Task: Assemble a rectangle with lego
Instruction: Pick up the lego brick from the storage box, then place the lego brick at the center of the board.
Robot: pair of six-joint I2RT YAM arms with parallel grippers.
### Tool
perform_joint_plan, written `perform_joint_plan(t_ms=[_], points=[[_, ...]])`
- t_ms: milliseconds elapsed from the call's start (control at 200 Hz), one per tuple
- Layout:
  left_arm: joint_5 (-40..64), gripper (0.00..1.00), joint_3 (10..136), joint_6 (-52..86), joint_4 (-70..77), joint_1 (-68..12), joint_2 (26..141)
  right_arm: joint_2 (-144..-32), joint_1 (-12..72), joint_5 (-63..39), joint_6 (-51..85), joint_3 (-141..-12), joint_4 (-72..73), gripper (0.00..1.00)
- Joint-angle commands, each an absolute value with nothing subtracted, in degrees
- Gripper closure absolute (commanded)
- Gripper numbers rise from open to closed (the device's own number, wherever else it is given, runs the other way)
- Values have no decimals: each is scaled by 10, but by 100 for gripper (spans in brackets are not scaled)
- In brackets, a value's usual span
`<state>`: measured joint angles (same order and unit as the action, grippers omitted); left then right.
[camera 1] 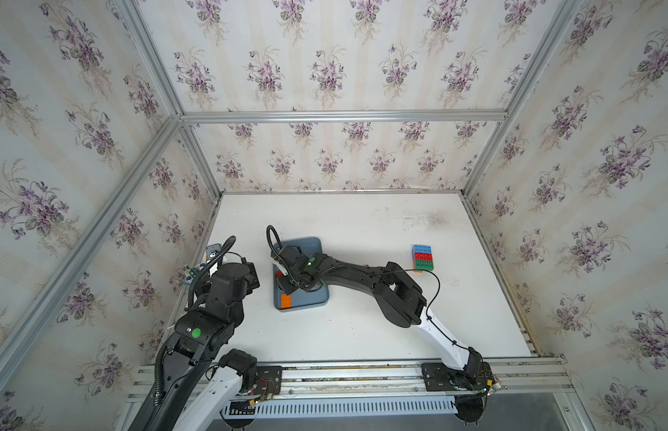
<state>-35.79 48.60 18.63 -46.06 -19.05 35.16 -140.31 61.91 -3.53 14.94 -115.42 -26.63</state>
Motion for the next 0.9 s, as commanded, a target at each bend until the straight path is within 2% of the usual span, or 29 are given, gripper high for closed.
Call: perform_joint_plan(t_ms=[0,190,440,595,754,899], points=[[-358,0,485,183,-453,-191,353,-1406,619,-14,151,-1157,-265,63],[-303,0,485,153,-440,-191,356,-1363,618,9,157,-1120,-244,76],[-235,0,504,104,-393,-205,356,-1274,588,20,185,-1036,-208,76],[-132,0,513,60,-339,-225,380,-1213,546,34,213,-982,-211,76],[-21,0,533,3,-280,-282,438,-1158,487,43,239,-916,-214,76],[9,0,578,-71,-259,-375,525,-1136,435,35,260,-872,-223,76]])
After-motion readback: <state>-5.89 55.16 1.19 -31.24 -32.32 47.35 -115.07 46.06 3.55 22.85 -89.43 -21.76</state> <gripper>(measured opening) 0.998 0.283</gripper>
